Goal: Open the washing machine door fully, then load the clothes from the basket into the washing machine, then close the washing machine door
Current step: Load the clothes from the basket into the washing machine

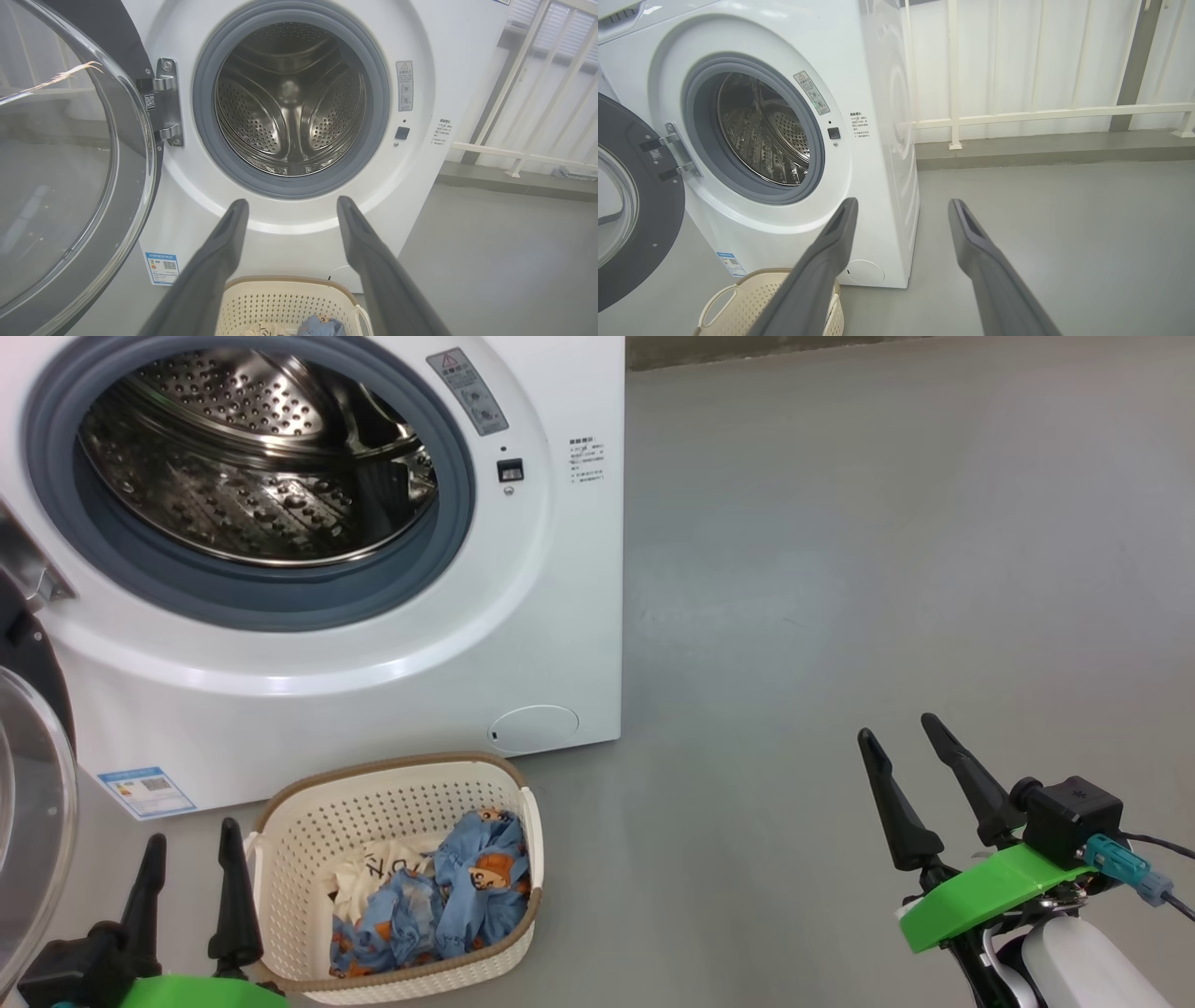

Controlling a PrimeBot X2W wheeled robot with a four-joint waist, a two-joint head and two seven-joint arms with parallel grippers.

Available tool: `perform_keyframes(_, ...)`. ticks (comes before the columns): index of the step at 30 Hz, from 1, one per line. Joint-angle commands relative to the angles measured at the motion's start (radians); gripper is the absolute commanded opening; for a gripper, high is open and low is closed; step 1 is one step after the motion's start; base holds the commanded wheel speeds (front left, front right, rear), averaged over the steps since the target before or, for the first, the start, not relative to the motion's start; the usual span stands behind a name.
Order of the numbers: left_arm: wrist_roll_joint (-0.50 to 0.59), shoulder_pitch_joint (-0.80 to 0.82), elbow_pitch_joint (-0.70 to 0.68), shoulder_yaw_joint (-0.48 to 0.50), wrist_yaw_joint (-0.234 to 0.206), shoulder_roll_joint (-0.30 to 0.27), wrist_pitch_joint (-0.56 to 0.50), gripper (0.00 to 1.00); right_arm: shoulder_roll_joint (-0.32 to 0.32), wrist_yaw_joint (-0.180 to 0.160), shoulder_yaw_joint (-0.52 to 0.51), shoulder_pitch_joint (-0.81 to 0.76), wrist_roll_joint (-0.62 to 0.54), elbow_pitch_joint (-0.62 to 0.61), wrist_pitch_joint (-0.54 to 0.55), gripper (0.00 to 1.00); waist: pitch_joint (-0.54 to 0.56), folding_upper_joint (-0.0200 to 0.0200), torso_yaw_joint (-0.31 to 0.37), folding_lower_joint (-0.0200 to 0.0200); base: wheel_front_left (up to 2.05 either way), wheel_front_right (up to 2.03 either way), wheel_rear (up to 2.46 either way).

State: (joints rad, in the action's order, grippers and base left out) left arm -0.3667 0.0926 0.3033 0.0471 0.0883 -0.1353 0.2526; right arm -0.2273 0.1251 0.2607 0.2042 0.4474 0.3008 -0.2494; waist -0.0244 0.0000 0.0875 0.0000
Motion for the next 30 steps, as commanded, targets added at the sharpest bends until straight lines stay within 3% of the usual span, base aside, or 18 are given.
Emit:
perform_keyframes(1,0.003,0.025,-0.014,0.035,0.003,-0.018,0.009,1.0,-0.007,0.006,0.014,0.006,-0.004,-0.026,-0.012,1.0,-0.001,0.0,-0.001,0.0,0.72,-0.72,0.0)
perform_keyframes(30,-0.002,0.03,-0.012,0.038,0.001,-0.021,0.009,1.0,0.0,0.006,0.011,0.01,-0.006,-0.027,-0.012,1.0,-0.016,0.0,-0.016,0.0,0.68,-0.68,0.0)
